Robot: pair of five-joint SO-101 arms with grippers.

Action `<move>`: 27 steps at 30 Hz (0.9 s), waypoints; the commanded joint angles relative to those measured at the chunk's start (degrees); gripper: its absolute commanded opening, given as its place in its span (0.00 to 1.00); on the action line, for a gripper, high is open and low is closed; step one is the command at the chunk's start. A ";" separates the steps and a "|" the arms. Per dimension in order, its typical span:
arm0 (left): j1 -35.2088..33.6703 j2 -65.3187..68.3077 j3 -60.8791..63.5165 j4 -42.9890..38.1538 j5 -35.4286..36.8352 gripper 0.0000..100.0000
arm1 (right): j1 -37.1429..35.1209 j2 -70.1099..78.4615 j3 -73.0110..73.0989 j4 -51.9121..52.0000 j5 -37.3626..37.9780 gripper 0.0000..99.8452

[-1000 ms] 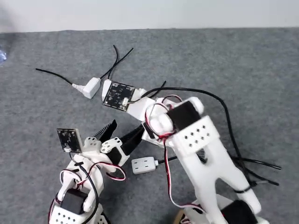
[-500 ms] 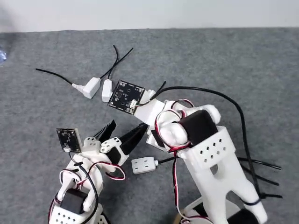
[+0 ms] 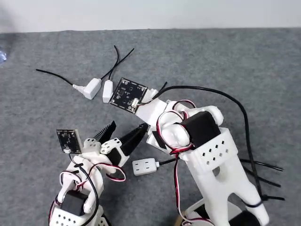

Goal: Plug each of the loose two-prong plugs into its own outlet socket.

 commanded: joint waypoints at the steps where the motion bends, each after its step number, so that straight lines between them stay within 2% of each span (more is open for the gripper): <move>1: 2.90 -0.44 -0.31 2.11 0.00 0.37 | -0.57 -1.89 -4.31 -3.47 -1.85 0.01; 5: 4.92 -0.44 -0.31 3.34 0.00 0.37 | -1.89 -1.89 -4.40 -3.91 -1.76 0.01; 12: 4.66 -0.44 -0.31 3.16 -0.09 0.37 | -1.98 -1.36 -4.22 -3.38 -1.23 0.01; 16: 4.04 -0.44 -0.31 3.16 -0.09 0.37 | -1.89 -1.71 -2.11 -2.59 1.85 0.01; 22: -5.80 -0.44 -1.19 3.25 0.00 0.37 | 2.07 -1.36 0.26 -2.59 3.96 0.01; 27: -15.12 -0.44 -1.01 4.92 -0.09 0.37 | 2.42 -1.36 0.35 -2.42 5.36 0.01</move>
